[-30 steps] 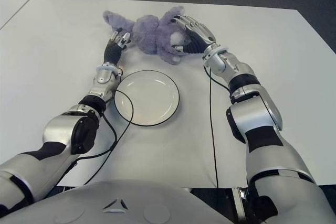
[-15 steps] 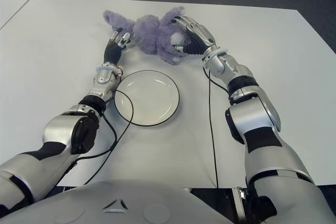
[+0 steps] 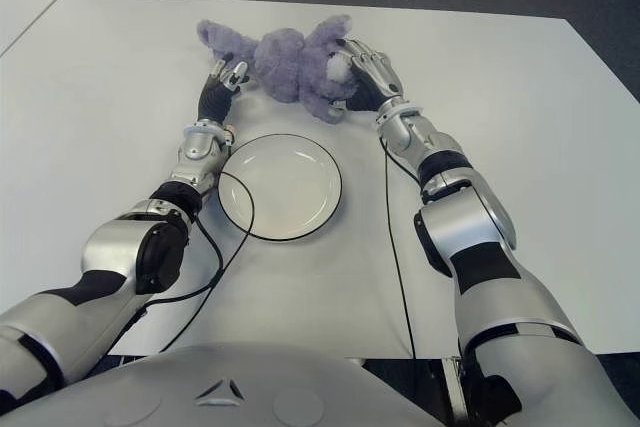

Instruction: Put the doll into the plate.

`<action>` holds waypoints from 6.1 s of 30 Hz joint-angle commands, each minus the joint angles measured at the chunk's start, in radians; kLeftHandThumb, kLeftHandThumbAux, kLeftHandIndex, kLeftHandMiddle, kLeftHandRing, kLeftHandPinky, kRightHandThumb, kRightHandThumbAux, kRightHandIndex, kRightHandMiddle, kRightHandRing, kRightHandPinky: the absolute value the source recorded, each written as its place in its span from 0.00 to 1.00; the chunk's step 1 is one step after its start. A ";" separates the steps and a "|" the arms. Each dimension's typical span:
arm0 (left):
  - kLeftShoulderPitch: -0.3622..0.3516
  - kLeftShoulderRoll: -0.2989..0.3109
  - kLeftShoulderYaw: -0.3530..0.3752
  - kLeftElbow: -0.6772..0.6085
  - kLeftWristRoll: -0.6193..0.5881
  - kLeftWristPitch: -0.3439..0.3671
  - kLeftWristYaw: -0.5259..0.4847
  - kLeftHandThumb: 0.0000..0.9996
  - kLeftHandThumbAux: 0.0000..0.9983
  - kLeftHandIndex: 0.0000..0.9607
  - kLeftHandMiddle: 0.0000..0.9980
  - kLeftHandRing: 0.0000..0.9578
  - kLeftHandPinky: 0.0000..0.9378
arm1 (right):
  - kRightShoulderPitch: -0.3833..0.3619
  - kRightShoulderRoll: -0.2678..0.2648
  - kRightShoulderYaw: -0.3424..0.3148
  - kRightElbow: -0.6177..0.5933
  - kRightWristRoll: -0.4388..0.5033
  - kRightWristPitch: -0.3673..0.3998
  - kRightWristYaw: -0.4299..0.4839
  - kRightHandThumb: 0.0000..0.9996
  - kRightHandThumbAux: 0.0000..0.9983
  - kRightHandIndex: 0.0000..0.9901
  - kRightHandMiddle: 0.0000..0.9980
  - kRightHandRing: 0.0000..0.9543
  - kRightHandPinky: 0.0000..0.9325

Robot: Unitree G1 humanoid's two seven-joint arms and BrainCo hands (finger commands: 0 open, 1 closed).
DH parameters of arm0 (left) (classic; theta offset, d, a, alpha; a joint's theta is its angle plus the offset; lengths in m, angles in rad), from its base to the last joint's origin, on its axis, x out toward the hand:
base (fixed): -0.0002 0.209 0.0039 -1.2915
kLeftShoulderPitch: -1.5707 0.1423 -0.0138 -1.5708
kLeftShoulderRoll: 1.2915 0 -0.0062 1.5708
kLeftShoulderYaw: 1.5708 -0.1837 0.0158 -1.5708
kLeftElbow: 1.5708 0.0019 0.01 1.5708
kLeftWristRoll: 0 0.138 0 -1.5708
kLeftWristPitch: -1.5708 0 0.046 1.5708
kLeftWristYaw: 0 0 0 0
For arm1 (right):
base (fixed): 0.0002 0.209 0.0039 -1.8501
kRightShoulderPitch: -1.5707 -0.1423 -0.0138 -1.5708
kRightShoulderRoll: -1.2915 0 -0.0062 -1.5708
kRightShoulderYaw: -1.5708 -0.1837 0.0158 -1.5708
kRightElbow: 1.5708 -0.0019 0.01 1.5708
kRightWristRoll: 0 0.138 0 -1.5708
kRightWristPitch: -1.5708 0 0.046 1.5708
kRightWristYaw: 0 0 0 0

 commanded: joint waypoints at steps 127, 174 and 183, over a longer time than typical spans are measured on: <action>0.253 0.085 0.256 0.114 -0.240 0.137 0.007 0.00 0.53 0.11 0.21 0.24 0.27 | 0.104 -0.022 -0.189 -0.483 0.000 -0.489 -0.349 0.33 0.87 0.82 0.89 0.92 0.93; 0.255 0.066 0.237 0.113 -0.219 0.109 0.012 0.00 0.51 0.11 0.22 0.28 0.34 | 0.403 -0.001 -0.097 -0.636 0.406 -0.626 0.480 0.70 0.73 0.44 0.90 0.94 0.96; 0.249 0.069 0.231 0.113 -0.213 0.124 0.024 0.00 0.50 0.11 0.24 0.30 0.37 | 0.420 -0.004 -0.095 -0.632 0.368 -0.553 0.532 0.70 0.73 0.44 0.90 0.94 0.97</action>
